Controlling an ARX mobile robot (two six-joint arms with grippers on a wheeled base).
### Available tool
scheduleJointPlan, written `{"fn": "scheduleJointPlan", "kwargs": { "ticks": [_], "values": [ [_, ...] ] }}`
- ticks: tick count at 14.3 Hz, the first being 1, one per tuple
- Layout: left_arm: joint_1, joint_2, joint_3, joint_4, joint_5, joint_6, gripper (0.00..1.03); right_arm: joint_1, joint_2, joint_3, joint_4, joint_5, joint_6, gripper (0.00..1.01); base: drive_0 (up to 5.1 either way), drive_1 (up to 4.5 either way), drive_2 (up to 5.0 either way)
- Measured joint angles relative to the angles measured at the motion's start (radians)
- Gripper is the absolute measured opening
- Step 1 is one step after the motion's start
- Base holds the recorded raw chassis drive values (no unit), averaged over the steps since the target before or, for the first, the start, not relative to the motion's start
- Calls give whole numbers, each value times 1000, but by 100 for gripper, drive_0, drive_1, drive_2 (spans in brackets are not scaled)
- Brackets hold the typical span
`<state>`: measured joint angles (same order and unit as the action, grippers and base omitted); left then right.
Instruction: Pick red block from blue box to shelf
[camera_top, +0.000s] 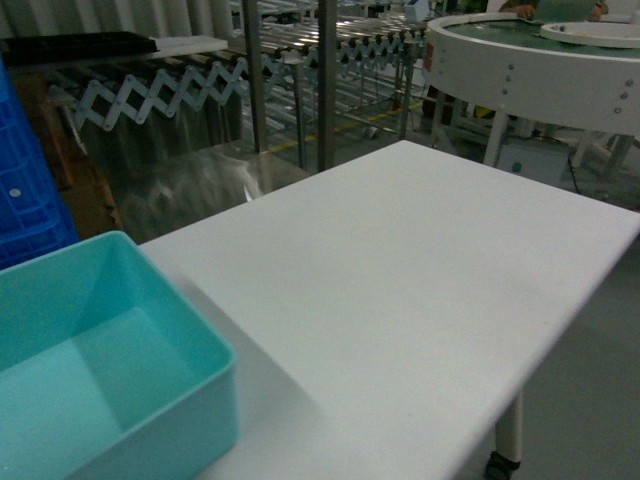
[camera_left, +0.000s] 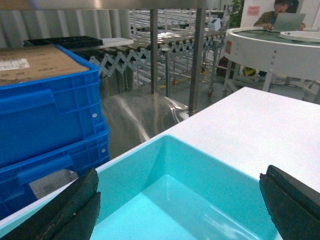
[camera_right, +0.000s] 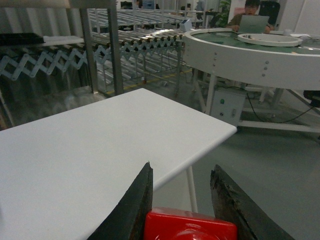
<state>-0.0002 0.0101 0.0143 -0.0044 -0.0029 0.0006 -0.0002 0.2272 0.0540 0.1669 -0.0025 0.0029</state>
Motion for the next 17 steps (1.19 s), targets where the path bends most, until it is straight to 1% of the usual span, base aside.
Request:
{"fn": "scheduleJointPlan", "kwargs": {
  "ticks": [14, 17],
  "values": [
    [0, 0, 0, 1, 2, 0, 98, 0, 0, 0, 2, 3, 0, 28, -155, -155, -155],
    [0, 0, 0, 2, 3, 0, 98, 0, 0, 0, 2, 3, 0, 28, -163, -37, -288]
  ]
}}
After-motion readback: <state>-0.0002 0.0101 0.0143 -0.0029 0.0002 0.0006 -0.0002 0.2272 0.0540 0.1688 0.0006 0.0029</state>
